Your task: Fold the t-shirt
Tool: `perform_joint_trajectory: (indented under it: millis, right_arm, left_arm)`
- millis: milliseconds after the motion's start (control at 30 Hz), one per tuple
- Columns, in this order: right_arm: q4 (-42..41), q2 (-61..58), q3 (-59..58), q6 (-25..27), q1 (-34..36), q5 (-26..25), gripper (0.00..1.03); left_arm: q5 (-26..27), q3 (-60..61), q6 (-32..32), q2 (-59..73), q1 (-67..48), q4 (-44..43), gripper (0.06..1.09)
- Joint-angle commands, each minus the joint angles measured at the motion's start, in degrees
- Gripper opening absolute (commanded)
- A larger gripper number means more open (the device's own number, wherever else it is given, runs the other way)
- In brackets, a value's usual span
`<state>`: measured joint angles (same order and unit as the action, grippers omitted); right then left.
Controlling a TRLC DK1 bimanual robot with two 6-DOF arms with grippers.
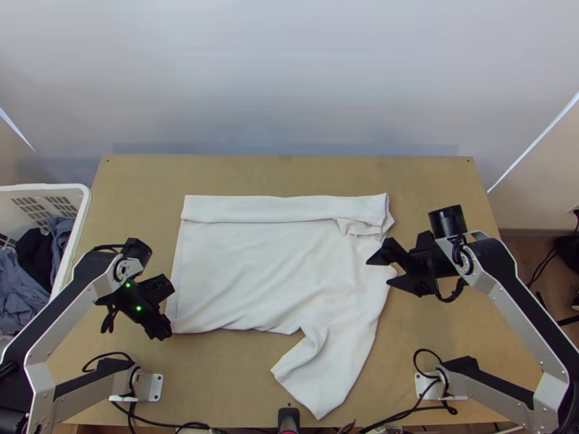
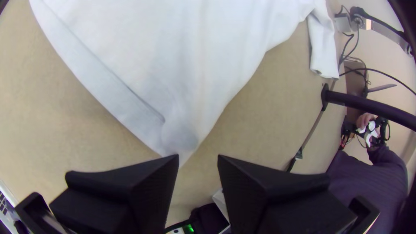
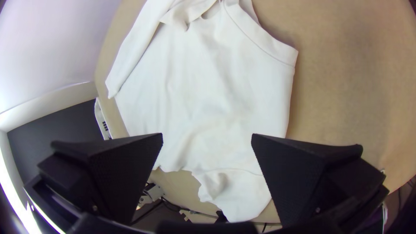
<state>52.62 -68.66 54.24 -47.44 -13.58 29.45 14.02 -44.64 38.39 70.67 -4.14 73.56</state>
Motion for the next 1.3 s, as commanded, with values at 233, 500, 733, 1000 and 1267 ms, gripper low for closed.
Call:
perform_joint_trajectory:
  millis: [233, 500, 733, 1000, 1267]
  right_arm:
    - [-0.06, 0.37, -1.33, 0.86, -0.48, 0.08, 0.95]
    - [2.93, 2.83, -7.13, 2.53, -3.64, 0.08, 0.95]
    - [5.91, 11.01, -17.94, 3.93, -9.27, -1.59, 0.95]
    - [6.09, 14.87, -21.89, 5.60, -12.96, -2.47, 0.87]
    - [5.21, 11.89, -23.65, 6.84, -17.09, -2.56, 0.86]
  left_arm:
    - [-3.21, 1.49, 0.81, 0.87, -0.60, -2.81, 0.54]
    - [-1.98, 4.21, -0.95, 2.54, -3.42, -9.49, 0.15]
    - [-0.49, 3.16, -2.44, 5.35, -3.68, -12.12, 0.10]
    - [-0.57, 0.26, -3.24, 6.58, -3.50, -12.04, 0.10]
    - [-0.57, -0.27, -4.11, 6.76, -3.33, -11.86, 0.10]
